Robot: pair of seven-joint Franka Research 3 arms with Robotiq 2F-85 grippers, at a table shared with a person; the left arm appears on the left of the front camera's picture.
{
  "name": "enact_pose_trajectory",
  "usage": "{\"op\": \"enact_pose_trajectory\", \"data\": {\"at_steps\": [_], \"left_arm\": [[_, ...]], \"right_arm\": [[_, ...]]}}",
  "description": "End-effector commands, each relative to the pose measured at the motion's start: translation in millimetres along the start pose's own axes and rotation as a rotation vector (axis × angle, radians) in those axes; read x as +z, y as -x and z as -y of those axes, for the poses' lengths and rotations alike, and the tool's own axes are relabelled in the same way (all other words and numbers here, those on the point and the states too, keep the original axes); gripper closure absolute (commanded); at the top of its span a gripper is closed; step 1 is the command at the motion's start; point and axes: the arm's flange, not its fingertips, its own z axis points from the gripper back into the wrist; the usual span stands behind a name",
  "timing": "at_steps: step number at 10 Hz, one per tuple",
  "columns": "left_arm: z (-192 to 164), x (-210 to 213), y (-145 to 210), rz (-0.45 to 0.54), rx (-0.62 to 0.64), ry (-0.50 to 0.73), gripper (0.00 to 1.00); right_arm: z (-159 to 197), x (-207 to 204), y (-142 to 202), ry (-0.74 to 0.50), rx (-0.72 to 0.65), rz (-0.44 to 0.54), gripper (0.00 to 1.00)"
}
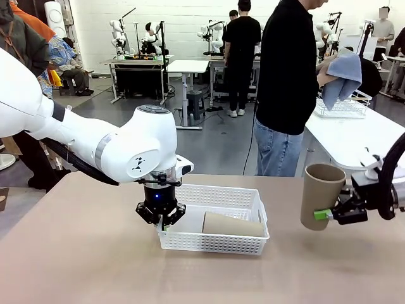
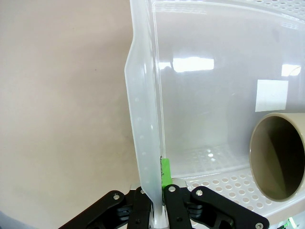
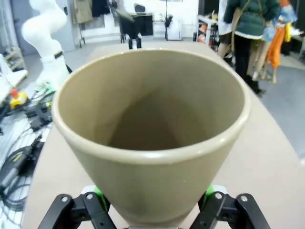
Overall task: Clean and organize the cups into the basket.
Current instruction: Pick up the Reusable plastic cup from the right side of the table and stack it inside the Organizing basket in the center of the table.
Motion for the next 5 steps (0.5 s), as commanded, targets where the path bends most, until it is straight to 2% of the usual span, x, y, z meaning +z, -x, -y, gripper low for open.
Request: {"op": "enact_pose_trajectory", "data": {"at_steps": [1,3,5], "left_arm": [[0.8,-1.8,1.9,-0.003,-0.001,-0.004,1.0],[0.8,-1.8,1.9,-0.003,-0.001,-0.004,1.0],[0.8,-1.8,1.9,-0.003,-0.001,-0.004,1.0]], "right_arm": [[-30.5,-3.8,-58.4,0.031,0.012,-0.073,0.92],[-38.2,-2.4,-85.3,0.071,0.004,-0.064,0.92],[-35.2,-1.5,-78.0,0.166,-0.06,-0.071,0.92]]}}
